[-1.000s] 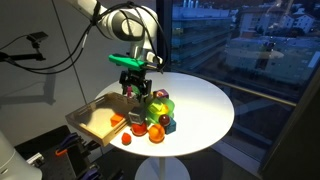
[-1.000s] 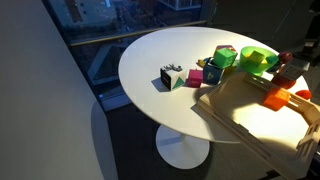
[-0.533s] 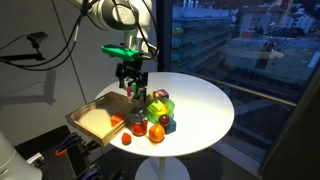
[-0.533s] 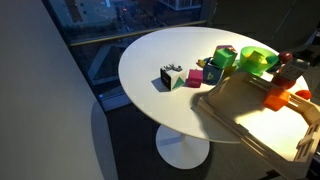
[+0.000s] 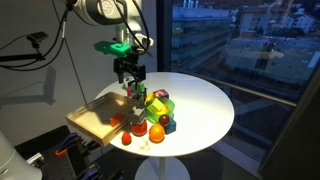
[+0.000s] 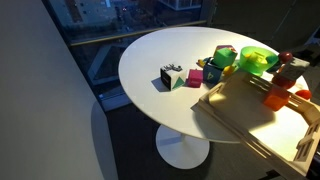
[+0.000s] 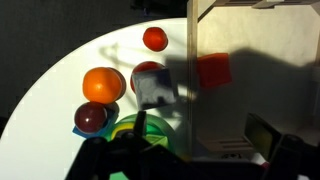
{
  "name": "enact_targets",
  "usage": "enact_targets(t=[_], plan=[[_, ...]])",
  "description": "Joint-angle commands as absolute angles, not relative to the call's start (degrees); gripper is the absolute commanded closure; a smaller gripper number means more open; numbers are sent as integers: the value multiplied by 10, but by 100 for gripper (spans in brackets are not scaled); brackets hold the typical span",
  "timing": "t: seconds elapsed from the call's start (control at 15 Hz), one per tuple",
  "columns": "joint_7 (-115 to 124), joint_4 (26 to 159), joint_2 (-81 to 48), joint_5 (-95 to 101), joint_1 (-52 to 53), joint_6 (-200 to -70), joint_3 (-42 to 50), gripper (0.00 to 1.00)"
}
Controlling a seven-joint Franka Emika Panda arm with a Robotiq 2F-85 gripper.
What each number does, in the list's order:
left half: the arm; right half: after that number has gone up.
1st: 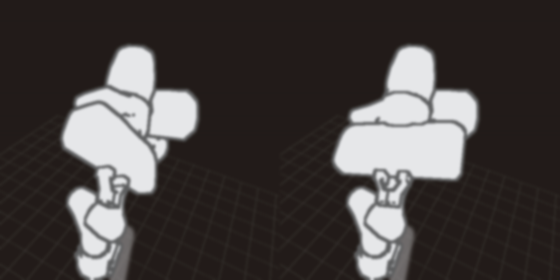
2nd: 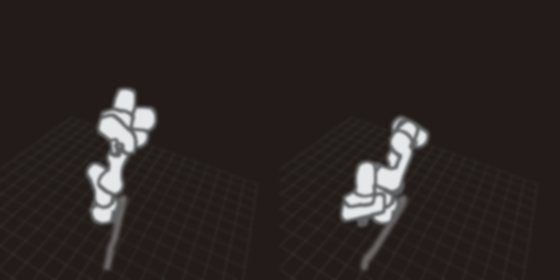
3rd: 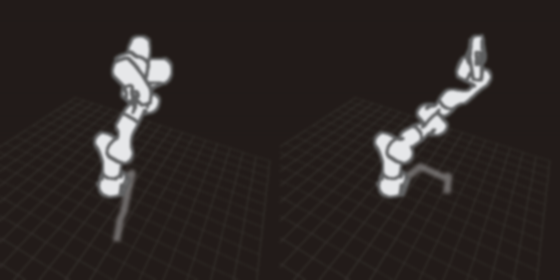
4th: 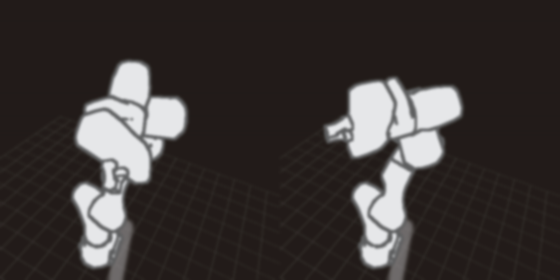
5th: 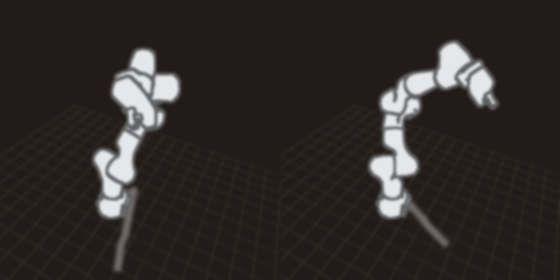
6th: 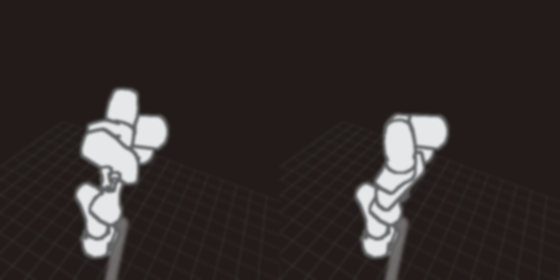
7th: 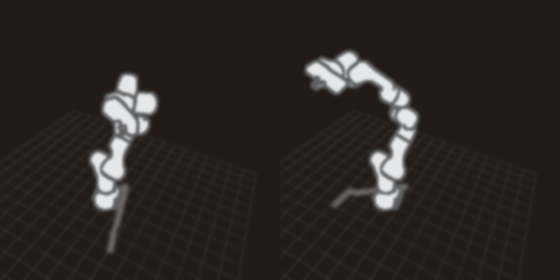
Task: Remove the grey block from the tray
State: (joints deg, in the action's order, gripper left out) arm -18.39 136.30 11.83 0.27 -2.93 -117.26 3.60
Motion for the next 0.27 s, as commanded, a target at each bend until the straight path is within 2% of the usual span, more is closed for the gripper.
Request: enact_targets(t=[0.0, 0.2], plan=[[-183, 1368, 124, 3, -24, -1177, 41, 0], [-183, 1374, 131, 3, -24, -1180, 41, 0]])
